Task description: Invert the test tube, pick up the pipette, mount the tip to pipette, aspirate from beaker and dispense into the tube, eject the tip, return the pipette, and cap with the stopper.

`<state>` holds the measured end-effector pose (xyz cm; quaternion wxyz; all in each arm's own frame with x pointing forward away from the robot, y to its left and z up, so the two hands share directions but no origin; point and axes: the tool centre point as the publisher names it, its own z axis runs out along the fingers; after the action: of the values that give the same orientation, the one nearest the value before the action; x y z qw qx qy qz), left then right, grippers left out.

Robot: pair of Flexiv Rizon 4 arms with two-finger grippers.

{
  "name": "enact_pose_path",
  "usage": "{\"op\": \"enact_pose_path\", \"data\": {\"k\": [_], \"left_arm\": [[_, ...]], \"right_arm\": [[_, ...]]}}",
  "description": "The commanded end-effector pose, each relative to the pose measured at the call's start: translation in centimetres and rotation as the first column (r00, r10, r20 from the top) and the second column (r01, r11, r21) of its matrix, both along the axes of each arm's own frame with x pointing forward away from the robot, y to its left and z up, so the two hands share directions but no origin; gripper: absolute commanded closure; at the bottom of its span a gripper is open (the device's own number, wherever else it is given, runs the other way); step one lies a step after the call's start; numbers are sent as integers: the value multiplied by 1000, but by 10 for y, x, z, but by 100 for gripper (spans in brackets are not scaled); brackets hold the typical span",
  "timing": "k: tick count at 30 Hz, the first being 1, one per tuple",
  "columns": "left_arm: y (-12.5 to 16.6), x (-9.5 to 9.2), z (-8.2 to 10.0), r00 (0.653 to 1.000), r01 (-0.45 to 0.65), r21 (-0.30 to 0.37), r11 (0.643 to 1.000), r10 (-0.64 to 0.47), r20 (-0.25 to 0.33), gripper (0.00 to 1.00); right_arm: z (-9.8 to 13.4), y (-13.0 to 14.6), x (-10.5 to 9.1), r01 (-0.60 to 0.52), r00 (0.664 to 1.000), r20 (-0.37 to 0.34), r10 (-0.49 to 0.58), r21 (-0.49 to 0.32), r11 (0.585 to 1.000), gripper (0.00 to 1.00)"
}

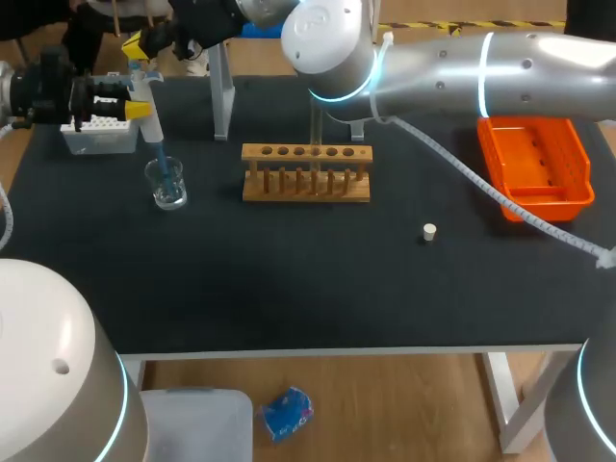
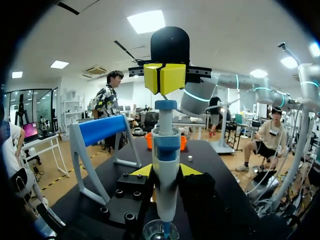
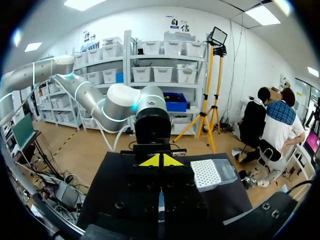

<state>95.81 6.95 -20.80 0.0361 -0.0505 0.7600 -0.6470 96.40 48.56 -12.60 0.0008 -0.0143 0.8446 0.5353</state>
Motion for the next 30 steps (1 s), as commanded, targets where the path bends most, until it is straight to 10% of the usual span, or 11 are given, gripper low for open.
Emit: {"op": "enact_pose_path", "data": {"k": [1,30], "left_arm": [[1,1,0,1000,4,-1,1000,-4,0,100],[1,1,0,1000,4,-1,1000,-4,0,100]], "right_arm": [[0,2,1,-8,1000,-4,8,-4,1000,100],[-3,-7,-8,-8,1000,-16,8,-8,1000,100]]}}
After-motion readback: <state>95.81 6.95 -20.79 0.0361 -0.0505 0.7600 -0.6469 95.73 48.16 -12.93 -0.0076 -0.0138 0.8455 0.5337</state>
